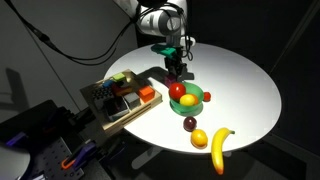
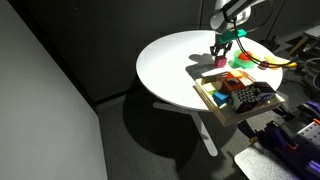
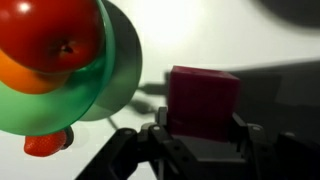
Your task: Put the pink building block on the tray
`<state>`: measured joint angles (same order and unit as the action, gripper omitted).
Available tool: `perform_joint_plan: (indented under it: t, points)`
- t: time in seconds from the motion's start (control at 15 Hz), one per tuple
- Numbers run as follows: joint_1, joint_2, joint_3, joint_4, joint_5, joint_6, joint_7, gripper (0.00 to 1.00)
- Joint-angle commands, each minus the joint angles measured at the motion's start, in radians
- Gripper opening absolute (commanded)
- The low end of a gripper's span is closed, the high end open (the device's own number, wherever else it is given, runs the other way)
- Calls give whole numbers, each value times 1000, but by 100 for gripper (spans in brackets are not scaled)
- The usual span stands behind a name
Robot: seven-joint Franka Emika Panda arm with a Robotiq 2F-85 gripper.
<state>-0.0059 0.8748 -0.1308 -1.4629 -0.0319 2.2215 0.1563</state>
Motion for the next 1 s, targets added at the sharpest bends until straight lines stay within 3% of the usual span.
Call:
perform_joint_plan:
  t: [0.0,0.53,0.93]
  points:
    - [11,-47,-6,-2,-25,-47,21,32]
    - [32,-161,1,-82,-44,-88,10,32]
    - [56,-226,7,-213,-75,-46,16,32]
